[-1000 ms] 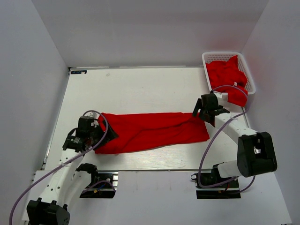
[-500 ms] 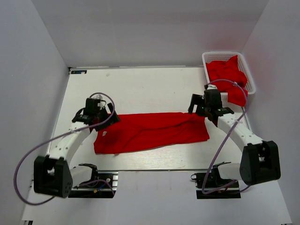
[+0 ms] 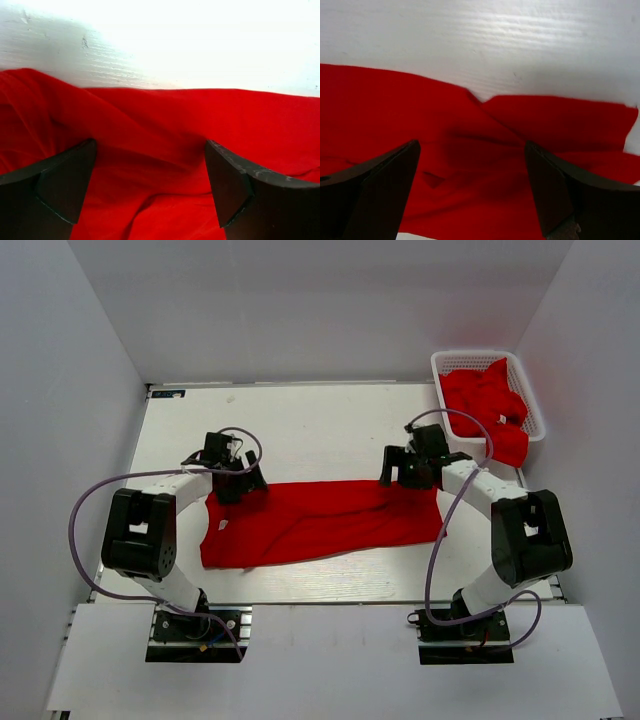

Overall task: Fold and stack the t-shirts
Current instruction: Fold the other side of the tshirt into a rectangle

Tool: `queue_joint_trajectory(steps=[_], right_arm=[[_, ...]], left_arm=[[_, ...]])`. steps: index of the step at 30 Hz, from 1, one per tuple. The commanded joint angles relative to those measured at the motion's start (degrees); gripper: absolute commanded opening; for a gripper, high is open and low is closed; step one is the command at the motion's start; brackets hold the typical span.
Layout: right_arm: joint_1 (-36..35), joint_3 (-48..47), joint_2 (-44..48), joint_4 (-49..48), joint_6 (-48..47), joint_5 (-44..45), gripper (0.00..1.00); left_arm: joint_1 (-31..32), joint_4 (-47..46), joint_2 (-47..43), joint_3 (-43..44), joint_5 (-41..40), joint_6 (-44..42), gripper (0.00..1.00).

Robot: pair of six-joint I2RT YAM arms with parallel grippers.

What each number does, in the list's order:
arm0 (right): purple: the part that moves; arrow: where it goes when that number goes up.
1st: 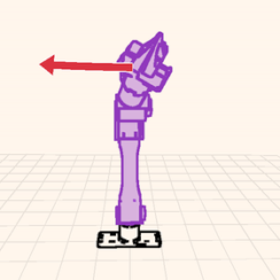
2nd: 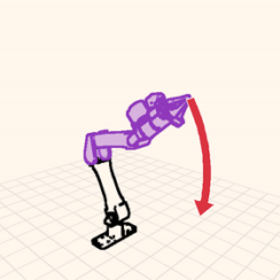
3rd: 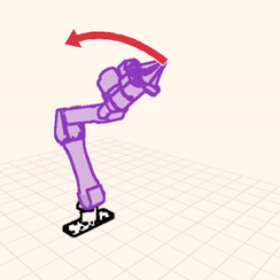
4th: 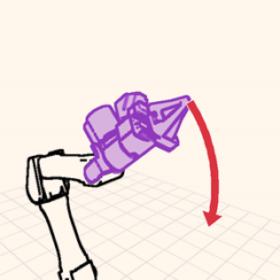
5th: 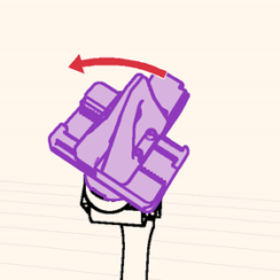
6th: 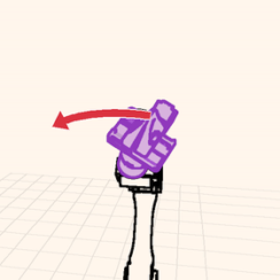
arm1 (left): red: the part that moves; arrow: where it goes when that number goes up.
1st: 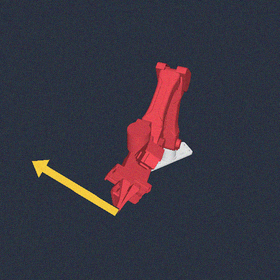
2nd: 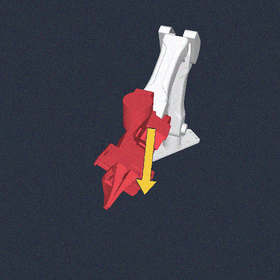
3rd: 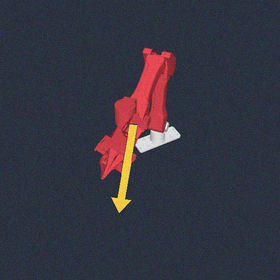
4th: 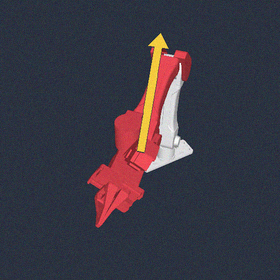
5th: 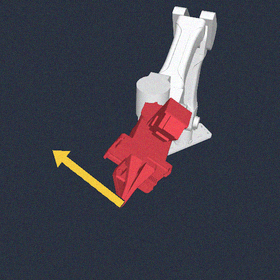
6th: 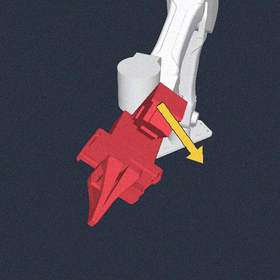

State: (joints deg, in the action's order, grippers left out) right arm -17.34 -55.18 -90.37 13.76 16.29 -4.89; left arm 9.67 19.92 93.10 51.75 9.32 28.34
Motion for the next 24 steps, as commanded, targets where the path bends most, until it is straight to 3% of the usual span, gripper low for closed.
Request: queue_joint_trajectory(steps=[1,13,19,22,24], right_arm=[[0.47,3.05,1.25,4.95,2.60,4.61,0.90],[6.18,5.70,5.02,17.52,17.09,32.98,0.90],[8.73,3.76,8.71,20.87,16.58,35.56,0.90],[9.26,4.02,9.15,17.99,14.21,32.58,0.82],[9.00,4.55,10.03,14.56,10.36,24.68,0.73]], left_arm=[[-0.53,-0.15,0.06,-0.76,-1.14,-0.74,1.00],[-0.53,4.34,4.81,1.08,-7.21,-0.74,1.00],[-0.53,6.79,7.27,3.70,-11.07,-0.74,1.00],[-0.53,6.80,7.80,4.33,-10.30,-1.35,1.00],[-0.53,6.18,7.80,4.94,-9.76,-1.36,1.00]])
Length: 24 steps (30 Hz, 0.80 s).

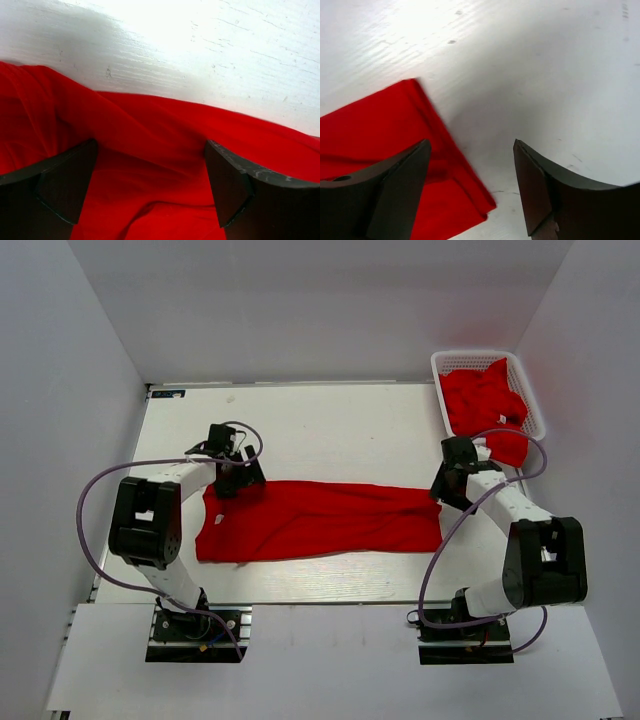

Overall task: Fold and stack the t-shirts
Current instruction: Fold the other side of the tshirt into a rectangle

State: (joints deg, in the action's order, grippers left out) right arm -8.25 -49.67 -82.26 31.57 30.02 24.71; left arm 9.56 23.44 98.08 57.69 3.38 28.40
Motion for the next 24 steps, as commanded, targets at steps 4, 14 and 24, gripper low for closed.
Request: queue_joint_trajectory(steps=[4,14,24], right_arm=[[0.08,-0.78,1.58,-7.14,-6.20,-14.94,0.63],[0.69,-2.45,1.40,5.42,-1.46,-19.78,0.61],[1.04,-1.13,0.70,3.68,2.24,-23.13,0.47]], left_arm=[[-0.42,2.66,3.34,1.36,-3.82,-2.65,1.00],[-0.42,3.28,3.34,2.43,-3.82,-3.71,1.00],[-0.42,3.80,2.82,2.43,-4.43,-3.71,1.00]])
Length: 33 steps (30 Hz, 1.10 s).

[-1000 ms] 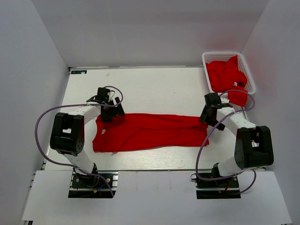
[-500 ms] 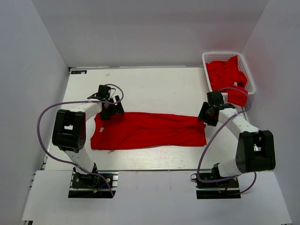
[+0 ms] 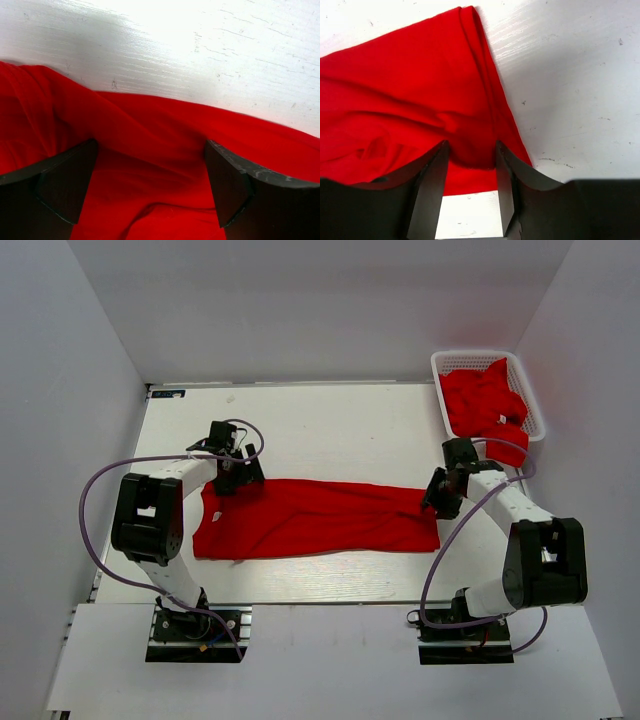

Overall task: Fold and stack the t-shirts
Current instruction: Fold the other side of the tshirt into a rectangle

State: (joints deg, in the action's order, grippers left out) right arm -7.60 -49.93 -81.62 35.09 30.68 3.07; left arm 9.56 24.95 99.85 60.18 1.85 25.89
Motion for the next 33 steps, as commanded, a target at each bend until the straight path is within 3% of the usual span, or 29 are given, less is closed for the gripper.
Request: queue_joint_trajectory(steps=[1,9,11,15,16,19,33], right_arm=[[0.39,-0.43,-0.11,0.07,1.67,-1.31,0.47],[0.65,1.76,-2.40,-1.43,3.07,-1.93,0.51],[0.83,2.55,-2.22,-2.66,3.25,-2.28,0.47],[1.09,3.88,-2.22,-4.33,3.60,-5.53,0.29],[1.18,4.05,-2.31,-4.76,3.60,-5.88,0.18],[1.18,5.02,-1.70,-5.82,3.69,-6.84,0.00],[1.00,4.23,8.23,-13.36,-3.16,-0.61,0.00]], left_arm=[[-0.42,2.30,1.05,-0.07,-2.90,-1.19,1.00],[-0.42,2.82,1.05,0.46,-2.90,-1.19,1.00],[-0.42,2.82,0.52,0.46,-3.42,-1.72,1.00],[-0.42,2.82,0.52,0.46,-3.43,-1.72,1.00],[-0.42,2.82,0.52,0.98,-3.43,-1.72,1.00],[-0.42,3.35,0.52,0.99,-3.43,-1.72,1.00],[-0.42,3.35,-0.01,1.52,-3.96,-1.72,1.00]])
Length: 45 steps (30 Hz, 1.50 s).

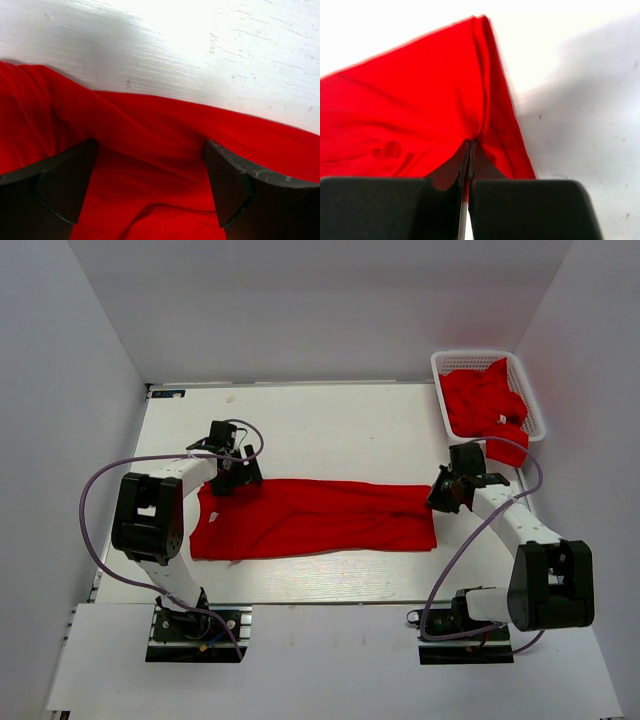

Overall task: Fold and stack the t-shirts
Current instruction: Fold the other side of the tshirt into a rectangle

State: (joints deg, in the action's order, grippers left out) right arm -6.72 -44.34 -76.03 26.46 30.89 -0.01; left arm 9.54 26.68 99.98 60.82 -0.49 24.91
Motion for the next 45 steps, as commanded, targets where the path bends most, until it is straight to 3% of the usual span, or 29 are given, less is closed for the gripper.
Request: queue_joint_trajectory(steps=[1,13,22,29,33,37,42,45], right_arm=[[0.30,-1.98,2.81,-5.01,-3.91,3.08,0.00],[0.13,-1.72,1.33,-15.37,-9.80,8.89,0.00],[0.13,-0.84,-6.31,-13.71,-7.52,3.09,0.00],[0.04,-2.07,-10.63,-14.51,-6.46,11.07,0.00],[0.13,-4.78,-11.60,-12.40,-6.55,12.76,0.29],[-0.05,-6.11,-9.32,-10.90,-7.25,11.88,0.48],[-0.40,-7.34,-5.01,-10.90,-9.71,7.32,0.52],[-0.92,-7.43,-4.92,-11.60,-10.41,-2.50,0.54]], left_arm=[[-0.40,1.62,-0.14,0.88,-1.62,-0.74,1.00],[-0.40,1.62,0.38,0.35,-1.09,-0.74,1.00],[-0.40,1.62,0.91,0.88,-1.71,-0.74,1.00],[-0.40,2.15,1.44,0.88,-2.23,-0.74,1.00],[-0.40,2.15,1.44,0.88,-2.23,-0.74,1.00],[-0.40,2.15,1.44,1.93,-2.23,-0.74,1.00],[-0.40,2.15,1.44,2.55,-2.23,-0.74,1.00],[-0.40,2.15,1.44,3.07,-2.23,-0.74,1.00]])
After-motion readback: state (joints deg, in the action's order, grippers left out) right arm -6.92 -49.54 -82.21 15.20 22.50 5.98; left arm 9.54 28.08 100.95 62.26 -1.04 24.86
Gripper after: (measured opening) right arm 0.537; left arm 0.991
